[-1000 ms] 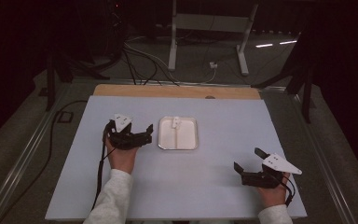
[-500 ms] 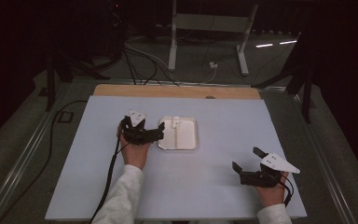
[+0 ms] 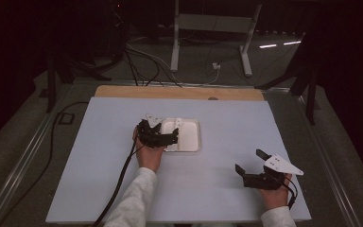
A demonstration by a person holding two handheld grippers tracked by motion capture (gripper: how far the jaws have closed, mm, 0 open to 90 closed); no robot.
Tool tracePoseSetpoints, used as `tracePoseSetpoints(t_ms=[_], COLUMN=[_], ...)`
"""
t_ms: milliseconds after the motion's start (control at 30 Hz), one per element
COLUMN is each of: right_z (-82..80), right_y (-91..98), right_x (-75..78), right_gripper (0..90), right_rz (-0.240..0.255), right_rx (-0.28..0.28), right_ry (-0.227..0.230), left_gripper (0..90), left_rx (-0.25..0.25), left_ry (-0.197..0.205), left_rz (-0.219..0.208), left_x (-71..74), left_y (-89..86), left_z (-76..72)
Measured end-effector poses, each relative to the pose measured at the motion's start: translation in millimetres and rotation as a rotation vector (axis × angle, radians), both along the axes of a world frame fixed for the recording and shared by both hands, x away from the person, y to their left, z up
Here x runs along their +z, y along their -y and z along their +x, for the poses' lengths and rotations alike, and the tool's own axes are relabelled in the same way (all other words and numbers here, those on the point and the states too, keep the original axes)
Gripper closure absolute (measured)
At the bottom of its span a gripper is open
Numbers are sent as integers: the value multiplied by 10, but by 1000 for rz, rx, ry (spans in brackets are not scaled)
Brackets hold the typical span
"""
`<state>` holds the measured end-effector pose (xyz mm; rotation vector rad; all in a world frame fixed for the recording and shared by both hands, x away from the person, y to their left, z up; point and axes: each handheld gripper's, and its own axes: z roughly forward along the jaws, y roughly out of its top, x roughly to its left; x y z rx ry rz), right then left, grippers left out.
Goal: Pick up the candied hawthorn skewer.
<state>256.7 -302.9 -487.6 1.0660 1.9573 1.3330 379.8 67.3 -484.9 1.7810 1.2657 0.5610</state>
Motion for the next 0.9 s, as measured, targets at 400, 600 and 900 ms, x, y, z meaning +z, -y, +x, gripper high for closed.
tracePoseSetpoints(t_ms=[400,600,900], right_z=[2,1,2], right_y=[-4,0,-3], right_x=[-5,-4,-8], right_gripper=[1,0,1], right_rz=[-1,-1,-5], right_rx=[-1,-2,-3], right_ry=[-3,-2,-5], left_gripper=[107,236,556], left_rx=[-23,-5,-78], left_ry=[-131,-169,-214], left_rz=[70,131,168], left_x=[-175,-229,-311], left_y=[210,293,385], left_z=[59,69,50])
